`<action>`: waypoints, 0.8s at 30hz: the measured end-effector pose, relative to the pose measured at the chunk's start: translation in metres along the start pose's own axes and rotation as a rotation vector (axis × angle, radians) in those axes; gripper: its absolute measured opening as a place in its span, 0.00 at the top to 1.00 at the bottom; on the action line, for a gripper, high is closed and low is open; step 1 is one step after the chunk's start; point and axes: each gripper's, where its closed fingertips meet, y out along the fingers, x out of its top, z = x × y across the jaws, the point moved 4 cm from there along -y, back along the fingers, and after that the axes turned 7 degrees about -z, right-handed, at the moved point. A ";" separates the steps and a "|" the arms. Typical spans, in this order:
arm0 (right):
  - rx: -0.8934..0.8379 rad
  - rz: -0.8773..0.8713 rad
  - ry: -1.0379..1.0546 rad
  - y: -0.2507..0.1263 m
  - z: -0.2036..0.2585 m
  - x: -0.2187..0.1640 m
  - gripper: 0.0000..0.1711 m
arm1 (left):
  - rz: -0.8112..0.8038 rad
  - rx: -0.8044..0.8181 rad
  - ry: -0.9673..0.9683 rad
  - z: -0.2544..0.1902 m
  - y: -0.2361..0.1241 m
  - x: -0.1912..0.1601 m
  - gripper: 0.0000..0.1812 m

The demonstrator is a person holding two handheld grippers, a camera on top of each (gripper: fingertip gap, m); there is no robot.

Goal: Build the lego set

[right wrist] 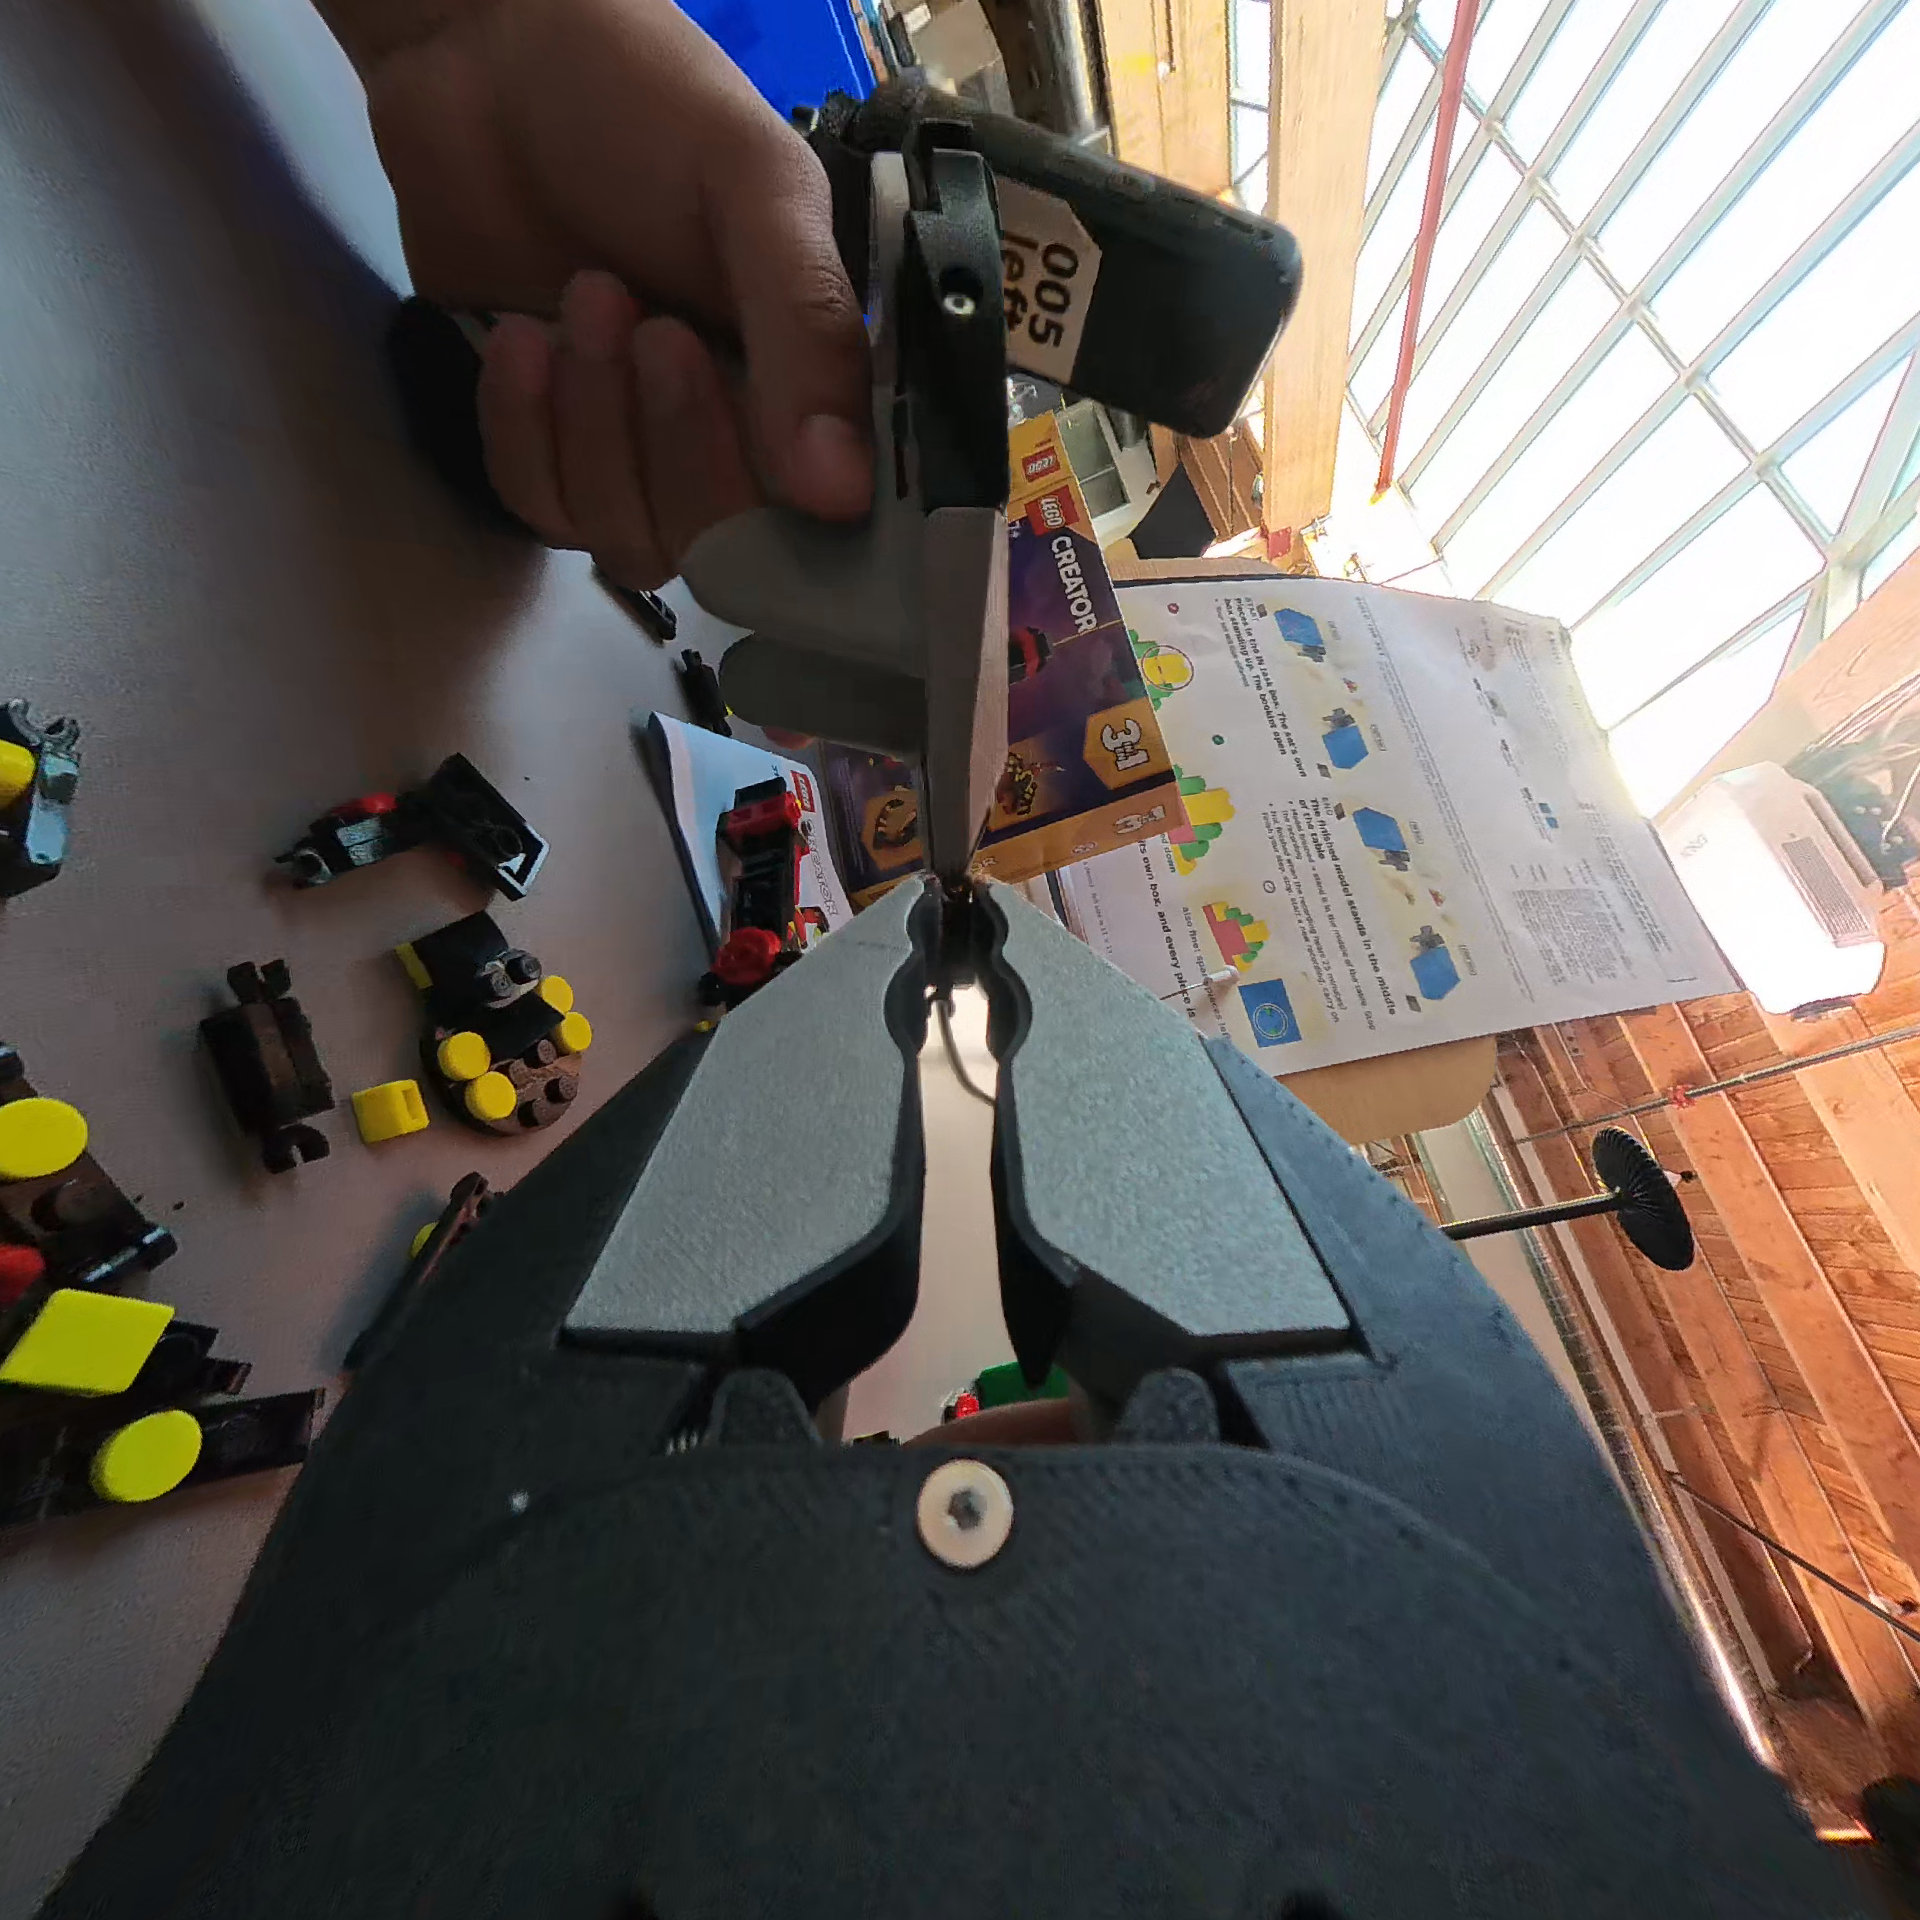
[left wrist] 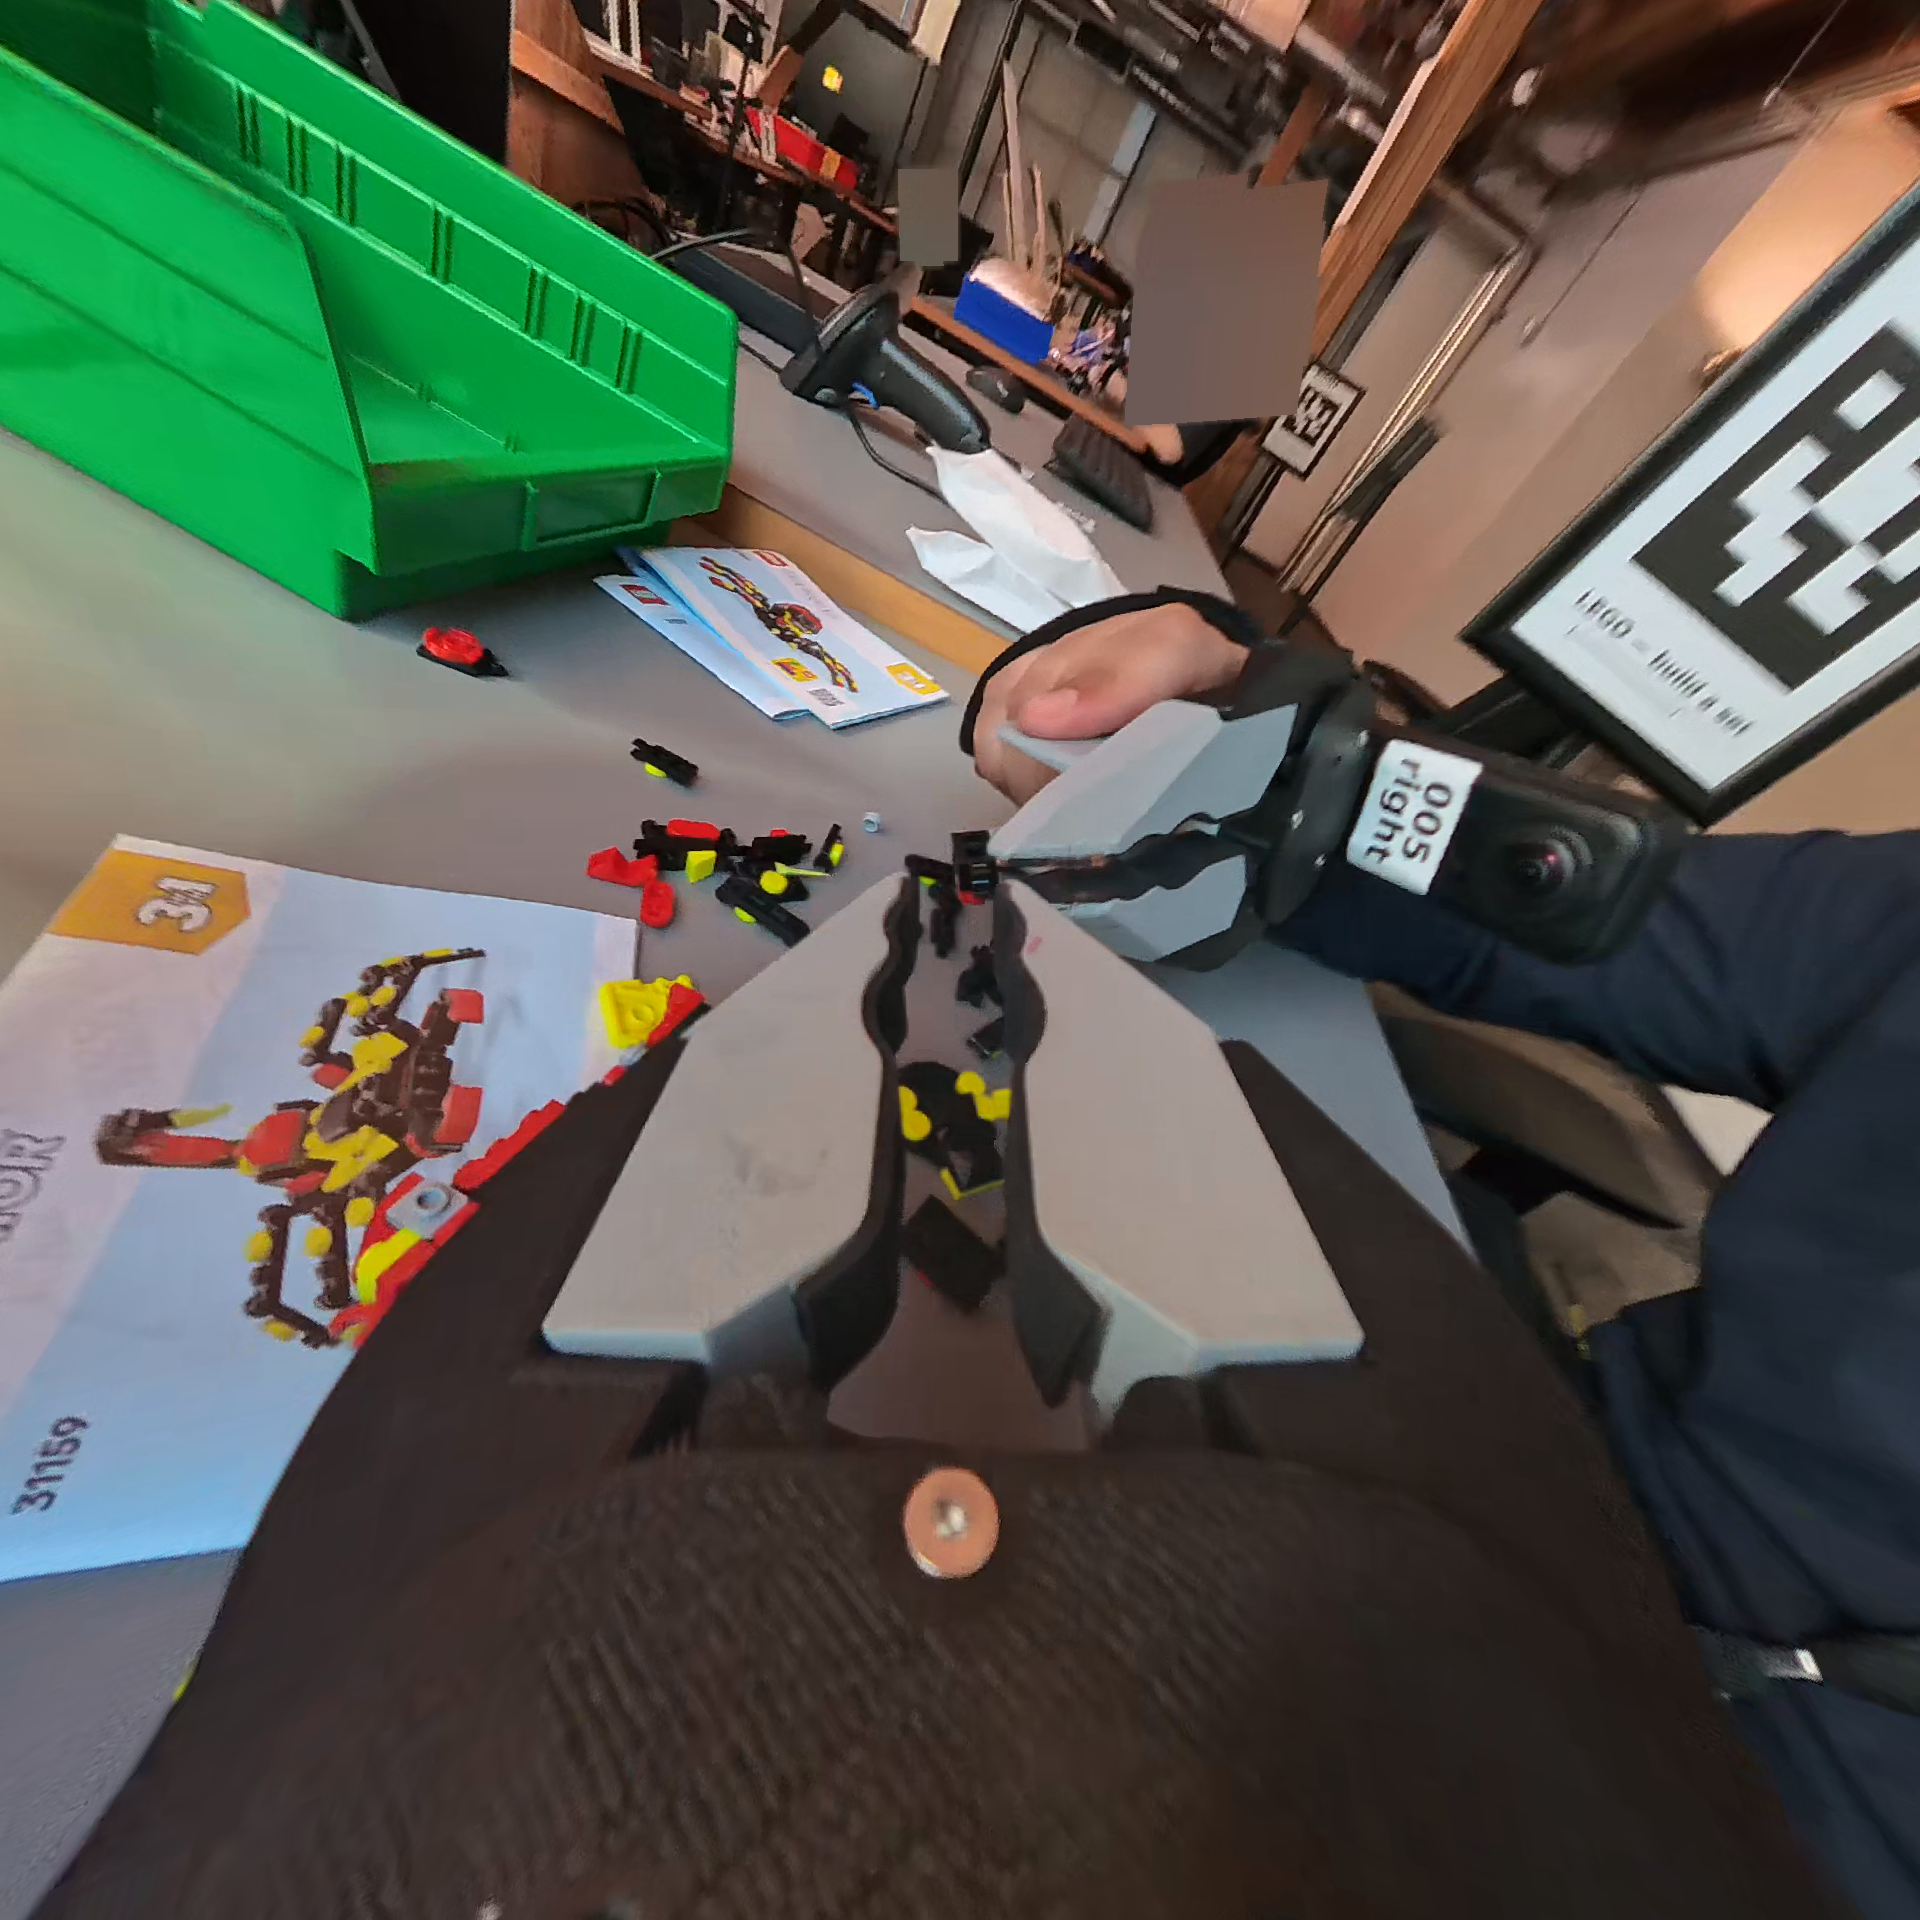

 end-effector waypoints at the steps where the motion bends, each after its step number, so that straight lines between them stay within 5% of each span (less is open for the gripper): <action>1: -0.003 -0.003 0.006 0.000 0.000 0.000 0.98 | -0.005 -0.006 -0.022 0.001 0.000 0.000 0.94; 24: -0.013 0.054 0.157 0.002 -0.004 -0.012 0.93 | -0.093 0.021 -0.039 0.004 -0.006 0.008 1.00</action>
